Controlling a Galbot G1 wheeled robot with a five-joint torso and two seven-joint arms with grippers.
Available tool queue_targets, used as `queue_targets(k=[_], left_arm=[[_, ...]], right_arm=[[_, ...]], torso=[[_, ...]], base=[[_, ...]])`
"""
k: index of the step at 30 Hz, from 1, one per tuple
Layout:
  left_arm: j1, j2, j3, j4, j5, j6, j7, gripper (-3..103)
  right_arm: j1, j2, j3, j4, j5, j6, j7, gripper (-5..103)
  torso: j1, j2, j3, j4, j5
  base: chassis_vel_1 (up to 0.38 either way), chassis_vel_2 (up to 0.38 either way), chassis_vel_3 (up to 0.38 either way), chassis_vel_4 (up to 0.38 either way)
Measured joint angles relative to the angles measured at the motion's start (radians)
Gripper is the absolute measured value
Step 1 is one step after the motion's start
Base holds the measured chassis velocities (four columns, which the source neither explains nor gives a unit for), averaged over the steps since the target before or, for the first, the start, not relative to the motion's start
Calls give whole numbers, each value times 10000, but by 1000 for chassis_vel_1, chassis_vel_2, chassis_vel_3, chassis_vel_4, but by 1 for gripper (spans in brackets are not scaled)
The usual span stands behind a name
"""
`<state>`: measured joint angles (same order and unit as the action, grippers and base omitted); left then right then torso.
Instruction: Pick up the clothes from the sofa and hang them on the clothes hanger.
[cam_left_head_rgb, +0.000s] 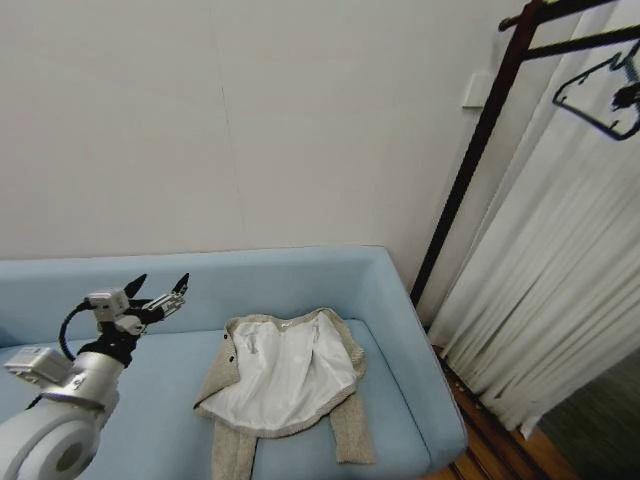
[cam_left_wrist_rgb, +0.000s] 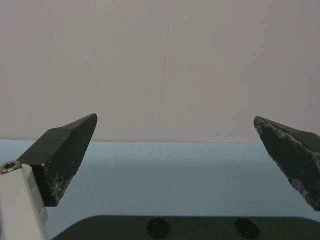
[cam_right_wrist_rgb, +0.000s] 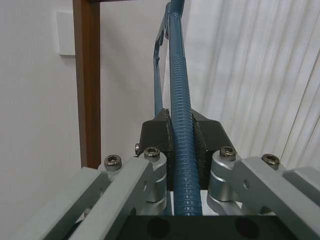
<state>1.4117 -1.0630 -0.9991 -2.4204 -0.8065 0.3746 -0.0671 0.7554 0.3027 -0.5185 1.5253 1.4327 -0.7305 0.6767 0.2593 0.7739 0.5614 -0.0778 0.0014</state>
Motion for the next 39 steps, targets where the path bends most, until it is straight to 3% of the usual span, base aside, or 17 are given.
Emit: queue_targets(k=[4,8,17,19,23,27,30,33,36,37,39], left_arm=[[10,74,-10,68,0,0,-22,100],[4,234,12,334,-11,12,-58,100],[-162,719,180,1802,-129,52,-101,100],[-227,850,342,2466,-151,68,-101,100],[-343,942,615,3187,-174,140,-94,100],[-591,1012,1119,4189,-150,167,-98,100],[-663,929,1356,4701,44,54,-88,100],[-738,884,1527,4892,161,-16,-81,100],[-819,834,1745,5084,269,-104,-42,100],[-819,834,1745,5084,269,-104,-42,100],[-827,828,1843,5321,415,-267,-17,100]], right_arm=[[-578,-313,678,542,36,0,-279,8],[-1964,-1065,1905,1786,500,0,-827,8],[-2697,-2334,2040,4051,2416,1,-1460,8],[-2775,-2805,1722,4939,3352,0,-1850,8],[-2854,-2943,1325,5551,3915,0,-2098,8],[-4042,-2322,1827,5835,3676,99,-2647,8],[-5924,-1100,3030,5637,2582,555,-3328,8],[-6445,-594,2880,5473,1942,945,-3878,8],[-6731,425,1953,4965,442,1909,-5140,8],[-6731,425,1953,4965,442,1909,-5140,8],[-6986,1186,1405,4648,-225,2497,-5684,8]], torso=[[0,0,0,1,0],[0,0,0,-4,2],[0,0,0,-1,-3],[-1,0,-1,-2,-2],[-1,0,-1,-3,-2],[0,0,1,-6,-4],[0,1,0,5,-7],[4,-4,6,9,-1],[3,-3,2,-4,-6],[3,-3,2,-4,-6],[2,-3,1,-6,2]], base=[[0,0,0,0],[0,0,0,0],[0,0,0,0],[0,0,0,0],[0,0,0,0],[0,0,0,0],[0,0,0,0],[0,0,0,0],[0,0,0,0],[0,0,0,0],[0,0,0,0]])
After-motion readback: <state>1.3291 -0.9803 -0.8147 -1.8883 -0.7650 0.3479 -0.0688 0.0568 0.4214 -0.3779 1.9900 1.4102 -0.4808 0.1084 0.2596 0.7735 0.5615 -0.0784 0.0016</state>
